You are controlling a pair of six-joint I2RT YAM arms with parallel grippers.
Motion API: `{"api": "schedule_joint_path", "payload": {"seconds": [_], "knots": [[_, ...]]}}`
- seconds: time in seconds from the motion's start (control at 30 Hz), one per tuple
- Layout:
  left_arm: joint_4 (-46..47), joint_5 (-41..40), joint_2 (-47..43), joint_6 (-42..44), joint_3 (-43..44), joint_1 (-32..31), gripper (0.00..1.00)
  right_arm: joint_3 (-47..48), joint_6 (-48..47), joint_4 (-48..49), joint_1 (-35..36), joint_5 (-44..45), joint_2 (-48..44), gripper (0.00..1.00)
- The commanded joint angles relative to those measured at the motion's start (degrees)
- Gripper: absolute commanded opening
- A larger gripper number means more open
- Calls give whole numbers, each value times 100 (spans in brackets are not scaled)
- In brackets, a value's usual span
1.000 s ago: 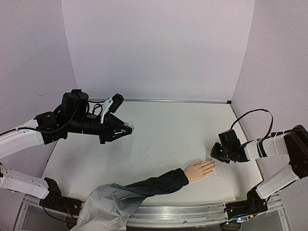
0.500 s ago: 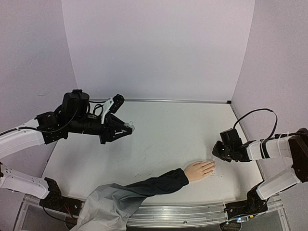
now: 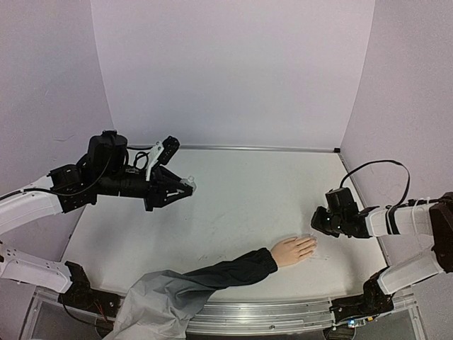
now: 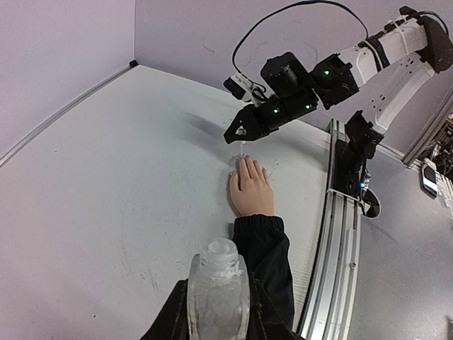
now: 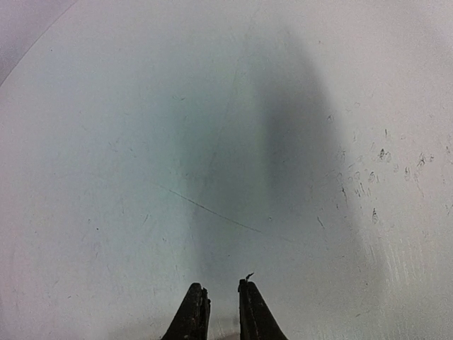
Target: Paint the nails
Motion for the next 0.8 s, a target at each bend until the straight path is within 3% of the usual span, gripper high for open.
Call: {"api": "schedule_joint_path", "payload": {"seconds": [0.0, 0.77], "knots": [[134, -16, -160, -55, 306, 11, 0, 232, -107, -147, -9, -70, 208, 0], [106, -96, -114, 19, 298, 11, 0, 345, 68, -184, -12, 195, 538, 0]]}}
